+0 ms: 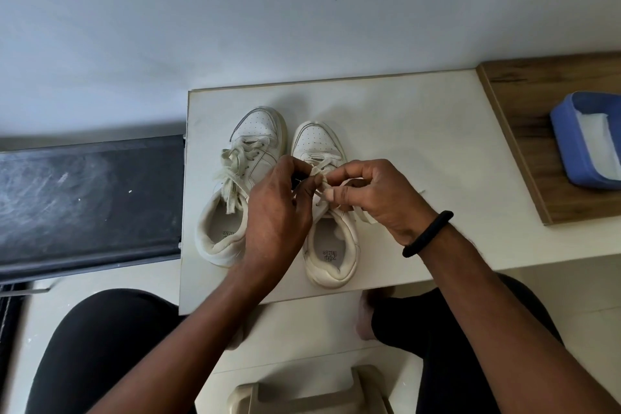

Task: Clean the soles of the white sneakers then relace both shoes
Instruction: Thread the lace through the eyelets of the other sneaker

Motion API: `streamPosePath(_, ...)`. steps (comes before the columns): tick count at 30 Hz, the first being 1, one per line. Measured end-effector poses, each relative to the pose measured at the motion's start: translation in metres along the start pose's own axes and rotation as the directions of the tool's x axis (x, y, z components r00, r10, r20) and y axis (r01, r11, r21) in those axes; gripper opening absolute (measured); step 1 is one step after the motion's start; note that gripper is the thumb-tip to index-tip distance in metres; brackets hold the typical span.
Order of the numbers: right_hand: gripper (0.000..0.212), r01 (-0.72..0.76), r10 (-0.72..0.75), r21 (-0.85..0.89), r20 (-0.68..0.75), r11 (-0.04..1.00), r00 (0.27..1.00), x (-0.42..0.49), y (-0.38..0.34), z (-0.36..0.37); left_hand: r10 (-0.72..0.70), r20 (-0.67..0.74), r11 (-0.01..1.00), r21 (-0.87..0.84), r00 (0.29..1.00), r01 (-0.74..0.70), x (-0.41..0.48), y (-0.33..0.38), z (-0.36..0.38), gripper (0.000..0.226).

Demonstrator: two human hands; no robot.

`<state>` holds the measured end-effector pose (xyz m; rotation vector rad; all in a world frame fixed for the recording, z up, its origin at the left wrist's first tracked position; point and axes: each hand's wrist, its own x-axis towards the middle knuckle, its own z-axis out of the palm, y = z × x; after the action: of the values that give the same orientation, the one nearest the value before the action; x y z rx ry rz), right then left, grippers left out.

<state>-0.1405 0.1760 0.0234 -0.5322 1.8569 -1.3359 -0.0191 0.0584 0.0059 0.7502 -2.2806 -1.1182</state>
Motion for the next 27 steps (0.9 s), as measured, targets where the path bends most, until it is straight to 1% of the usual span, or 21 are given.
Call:
streamPosePath(3, 0.015, 0.044, -0.052, -0.093, -0.086, 0.995, 0.995, 0.003, 0.004, 0.007, 0.044, -0.008, 0.998, 0.043, 0.999, -0.044, 0.0, 0.0, 0.002, 0.011)
streamPosePath(4, 0.014, 0.054, -0.066, -0.12, -0.096, 0.991, 0.993, 0.003, 0.004, 0.009, 0.048, -0.005, 0.997, 0.057, 0.999, -0.048, 0.0, 0.0, 0.002, 0.011)
streamPosePath(6, 0.005, 0.063, -0.077, -0.148, -0.09, 0.987, 0.993, 0.004, 0.005, 0.009, 0.04, 0.002, 0.997, 0.07, 0.999, -0.04, 0.0, 0.0, 0.003, 0.012)
streamPosePath(7, 0.004, 0.069, -0.083, -0.16, -0.082, 0.985, 0.993, 0.004, 0.005, 0.009, 0.041, 0.002, 0.997, 0.07, 0.999, -0.041, 0.0, 0.001, 0.003, 0.012)
streamPosePath(11, 0.007, 0.084, -0.102, -0.226, -0.068, 0.97, 0.992, 0.003, 0.004, 0.009, 0.028, 0.003, 1.0, 0.01, 1.0, -0.028, 0.002, 0.004, 0.0, 0.011)
streamPosePath(15, 0.01, 0.083, -0.102, -0.186, -0.09, 0.979, 0.991, 0.002, 0.004, 0.008, -0.028, 0.007, 0.998, -0.056, 1.0, 0.028, 0.003, 0.006, -0.005, 0.01)
streamPosePath(17, 0.007, 0.102, -0.137, -0.242, -0.133, 0.965, 0.982, 0.002, 0.007, 0.01, -0.101, 0.032, 0.991, -0.086, 0.994, 0.103, 0.004, 0.006, -0.005, 0.012)
streamPosePath(19, 0.008, 0.15, -0.23, -0.381, -0.175, 0.912, 0.957, 0.001, 0.01, 0.012, -0.196, 0.085, 0.971, -0.126, 0.977, 0.205, 0.007, 0.005, -0.006, 0.014)
streamPosePath(21, 0.007, 0.21, -0.322, -0.457, -0.183, 0.864, 0.929, -0.001, 0.01, 0.012, -0.281, 0.167, 0.934, -0.179, 0.945, 0.309, 0.011, 0.004, -0.01, 0.014)
streamPosePath(23, 0.012, 0.259, -0.401, -0.512, -0.188, 0.819, 0.897, -0.003, 0.01, 0.01, -0.352, 0.235, 0.874, -0.265, 0.906, 0.408, 0.012, 0.006, -0.013, 0.015)
streamPosePath(25, 0.018, 0.264, -0.473, -0.607, -0.213, 0.75, 0.855, -0.006, 0.008, 0.007, -0.39, 0.271, 0.82, -0.333, 0.88, 0.466, 0.012, 0.007, -0.015, 0.016)
streamPosePath(27, 0.016, 0.276, -0.536, -0.645, -0.246, 0.712, 0.808, -0.011, 0.002, 0.005, -0.418, 0.284, 0.786, -0.363, 0.863, 0.5, 0.012, 0.008, -0.014, 0.016)
